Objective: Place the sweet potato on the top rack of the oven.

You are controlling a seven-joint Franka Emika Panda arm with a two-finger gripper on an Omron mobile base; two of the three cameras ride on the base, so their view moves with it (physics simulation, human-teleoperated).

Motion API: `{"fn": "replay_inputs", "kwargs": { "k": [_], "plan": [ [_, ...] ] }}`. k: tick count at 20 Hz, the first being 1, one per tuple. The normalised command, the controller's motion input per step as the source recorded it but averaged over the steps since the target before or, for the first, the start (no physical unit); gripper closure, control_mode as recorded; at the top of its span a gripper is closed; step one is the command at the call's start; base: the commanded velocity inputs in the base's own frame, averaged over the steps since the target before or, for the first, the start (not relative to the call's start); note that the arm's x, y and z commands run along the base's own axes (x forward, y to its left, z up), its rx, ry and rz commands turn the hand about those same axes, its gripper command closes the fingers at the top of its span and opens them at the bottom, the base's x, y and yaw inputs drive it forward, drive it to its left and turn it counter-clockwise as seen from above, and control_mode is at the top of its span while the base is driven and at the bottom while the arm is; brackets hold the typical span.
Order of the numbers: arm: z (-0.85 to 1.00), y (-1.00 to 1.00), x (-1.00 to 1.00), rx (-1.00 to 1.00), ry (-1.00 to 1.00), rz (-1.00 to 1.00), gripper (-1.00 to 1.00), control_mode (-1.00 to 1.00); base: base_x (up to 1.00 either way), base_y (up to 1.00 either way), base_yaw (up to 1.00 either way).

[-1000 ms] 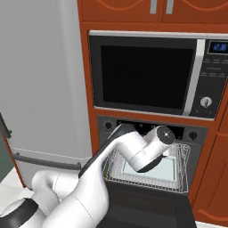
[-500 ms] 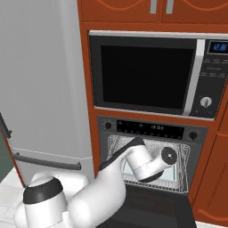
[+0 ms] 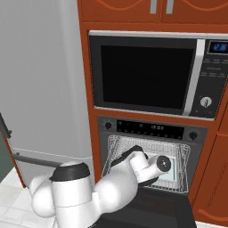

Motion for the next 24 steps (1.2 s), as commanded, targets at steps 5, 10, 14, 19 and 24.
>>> {"fn": "replay_inputs", "kwargs": {
  "k": [5, 10, 14, 19, 24],
  "plan": [
    [-0.41, 0.0, 0.44, 0.0, 0.08, -0.06, 1.0, -1.0, 0.0, 0.0, 0.0],
    [-0.28, 0.0, 0.36, 0.0, 0.06, -0.07, 1.0, -1.0, 0.0, 0.0, 0.0],
    [-0.38, -0.02, 0.25, 0.0, 0.02, -0.06, 1.0, -1.0, 0.0, 0.0, 0.0],
    [-0.49, 0.0, 0.2, 0.0, 0.03, -0.04, 1.0, -1.0, 0.0, 0.0, 0.0],
    [-0.26, 0.0, 0.26, 0.0, 0.0, 0.0, 1.0, -1.0, 0.0, 0.0, 0.0]
  ]
}}
